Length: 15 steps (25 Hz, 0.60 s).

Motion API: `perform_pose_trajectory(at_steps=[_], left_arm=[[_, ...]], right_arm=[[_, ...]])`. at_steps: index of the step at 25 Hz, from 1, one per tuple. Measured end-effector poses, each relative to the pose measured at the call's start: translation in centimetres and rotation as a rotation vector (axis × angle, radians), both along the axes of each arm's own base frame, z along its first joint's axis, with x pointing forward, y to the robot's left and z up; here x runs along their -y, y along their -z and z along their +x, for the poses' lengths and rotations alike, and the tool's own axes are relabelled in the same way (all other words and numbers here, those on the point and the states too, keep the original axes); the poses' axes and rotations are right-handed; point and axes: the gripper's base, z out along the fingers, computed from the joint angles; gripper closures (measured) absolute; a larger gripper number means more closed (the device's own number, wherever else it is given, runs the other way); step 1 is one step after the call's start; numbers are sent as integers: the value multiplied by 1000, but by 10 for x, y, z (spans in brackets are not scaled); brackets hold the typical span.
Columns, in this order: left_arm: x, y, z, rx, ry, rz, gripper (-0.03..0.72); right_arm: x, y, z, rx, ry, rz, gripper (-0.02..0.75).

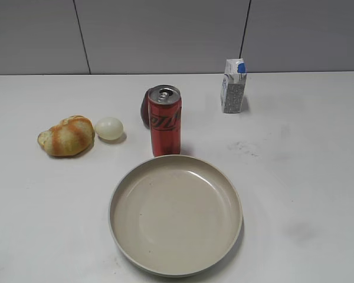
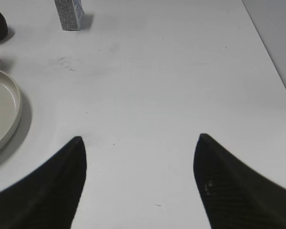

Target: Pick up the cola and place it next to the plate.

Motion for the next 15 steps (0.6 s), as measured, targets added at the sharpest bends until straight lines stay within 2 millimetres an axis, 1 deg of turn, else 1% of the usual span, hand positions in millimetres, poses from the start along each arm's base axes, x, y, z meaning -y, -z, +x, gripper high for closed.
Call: perform_pose_trajectory(at_steps=[4,9,15], left_arm=[[-2,11,-14,66,-1,-11,113],[-3,12,-15,75,-1,-13,147],[-3,12,-16,78,-1,-13,154]], right_arm=[[0,0,0,0,0,0,204],[0,0,0,0,0,0,204],[0,0,0,0,0,0,204]])
